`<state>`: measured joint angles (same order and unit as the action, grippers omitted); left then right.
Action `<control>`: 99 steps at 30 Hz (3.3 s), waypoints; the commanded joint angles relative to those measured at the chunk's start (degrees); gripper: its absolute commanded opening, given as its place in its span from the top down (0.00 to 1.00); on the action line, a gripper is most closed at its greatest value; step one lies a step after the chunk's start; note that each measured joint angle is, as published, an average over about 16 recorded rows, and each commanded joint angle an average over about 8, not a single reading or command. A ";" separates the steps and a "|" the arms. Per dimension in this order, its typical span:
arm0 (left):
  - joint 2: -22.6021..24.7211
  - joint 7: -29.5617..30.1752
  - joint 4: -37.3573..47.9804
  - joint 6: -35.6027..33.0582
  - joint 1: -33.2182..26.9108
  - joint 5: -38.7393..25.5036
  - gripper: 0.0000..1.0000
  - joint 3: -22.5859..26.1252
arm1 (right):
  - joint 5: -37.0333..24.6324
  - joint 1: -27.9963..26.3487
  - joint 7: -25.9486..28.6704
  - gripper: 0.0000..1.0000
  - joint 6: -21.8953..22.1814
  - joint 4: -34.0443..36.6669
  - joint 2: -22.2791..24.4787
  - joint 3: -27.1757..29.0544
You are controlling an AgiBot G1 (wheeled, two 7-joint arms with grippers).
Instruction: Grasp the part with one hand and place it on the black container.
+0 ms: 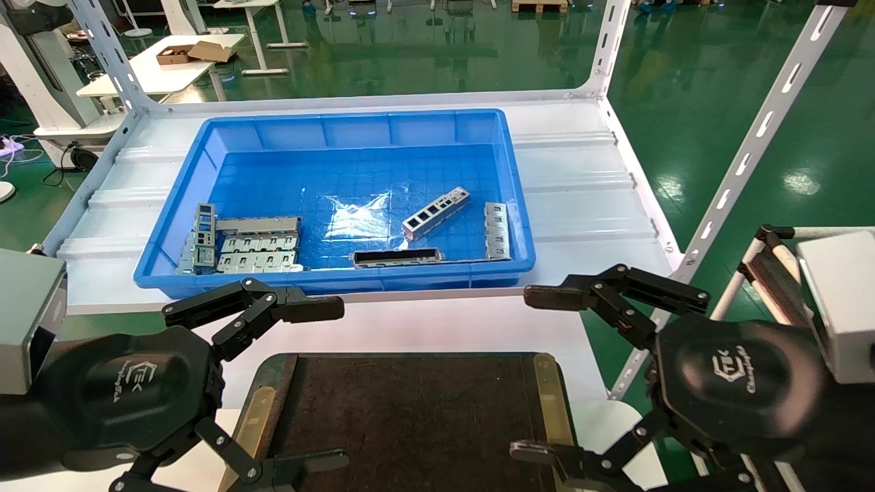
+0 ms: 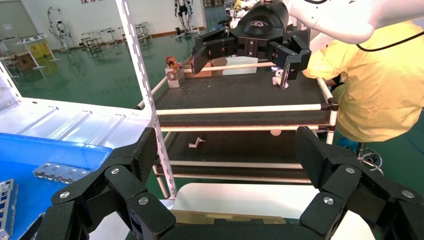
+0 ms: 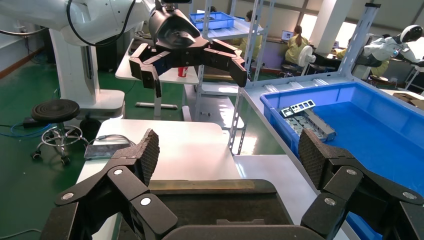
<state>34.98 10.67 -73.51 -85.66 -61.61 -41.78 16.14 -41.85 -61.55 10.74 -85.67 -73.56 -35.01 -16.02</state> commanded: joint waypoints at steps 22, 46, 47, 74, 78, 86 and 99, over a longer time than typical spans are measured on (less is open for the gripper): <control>-0.01 0.00 -0.02 -0.02 0.02 -0.02 0.00 -0.03 | 0.00 0.00 0.00 0.00 -0.01 0.00 0.00 0.00; 10.61 1.66 6.98 9.91 -10.30 -12.17 0.00 5.65 | 0.05 -0.05 -0.06 0.00 0.00 0.06 0.01 -0.09; 11.73 1.63 8.26 10.78 -11.26 -13.34 0.00 6.21 | 0.05 -0.05 -0.06 0.00 0.00 0.06 0.02 -0.09; 40.88 -15.25 57.34 32.81 -31.99 -30.45 0.00 13.66 | 0.13 -0.07 -0.12 0.00 0.05 0.06 0.06 -0.21; 42.61 -16.66 61.16 35.42 -32.89 -30.47 0.00 14.19 | 0.14 -0.08 -0.13 0.00 0.05 0.06 0.07 -0.22; 43.40 -15.20 61.87 39.12 -32.45 -29.87 0.00 17.20 | 0.16 -0.08 -0.14 0.00 0.07 0.06 0.08 -0.26; 43.53 -7.77 57.70 44.09 -31.01 -28.01 1.00 25.14 | 0.20 -0.10 -0.17 1.00 0.09 0.06 0.11 -0.31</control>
<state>78.50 2.60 -15.67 -41.67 -92.63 -69.71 41.24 -41.65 -61.65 10.57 -85.58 -73.50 -34.90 -16.33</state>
